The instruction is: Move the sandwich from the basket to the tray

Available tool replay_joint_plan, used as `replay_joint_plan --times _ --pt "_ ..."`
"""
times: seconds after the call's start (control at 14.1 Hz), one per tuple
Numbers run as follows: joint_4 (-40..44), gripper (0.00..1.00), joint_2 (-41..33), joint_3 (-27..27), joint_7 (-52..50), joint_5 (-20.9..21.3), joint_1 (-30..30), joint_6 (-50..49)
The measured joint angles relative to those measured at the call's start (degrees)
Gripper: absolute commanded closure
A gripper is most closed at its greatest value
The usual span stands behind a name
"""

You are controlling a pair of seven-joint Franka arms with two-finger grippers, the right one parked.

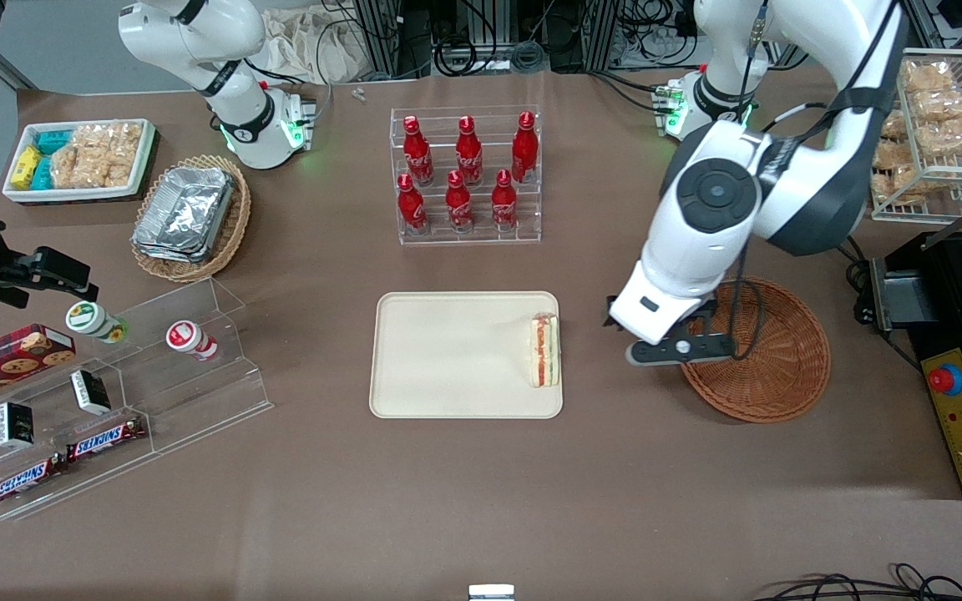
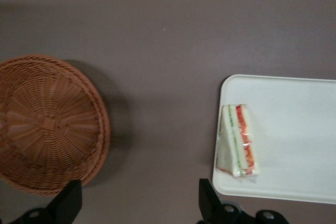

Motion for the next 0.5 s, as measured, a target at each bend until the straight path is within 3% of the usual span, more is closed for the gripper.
replay_joint_plan --times 0.21,0.5 --pt "1.2 0.00 -2.7 0.1 3.9 -5.0 5.1 -4.3" --pt "6.2 0.00 -4.4 2.5 14.9 -6.2 8.2 -15.4"
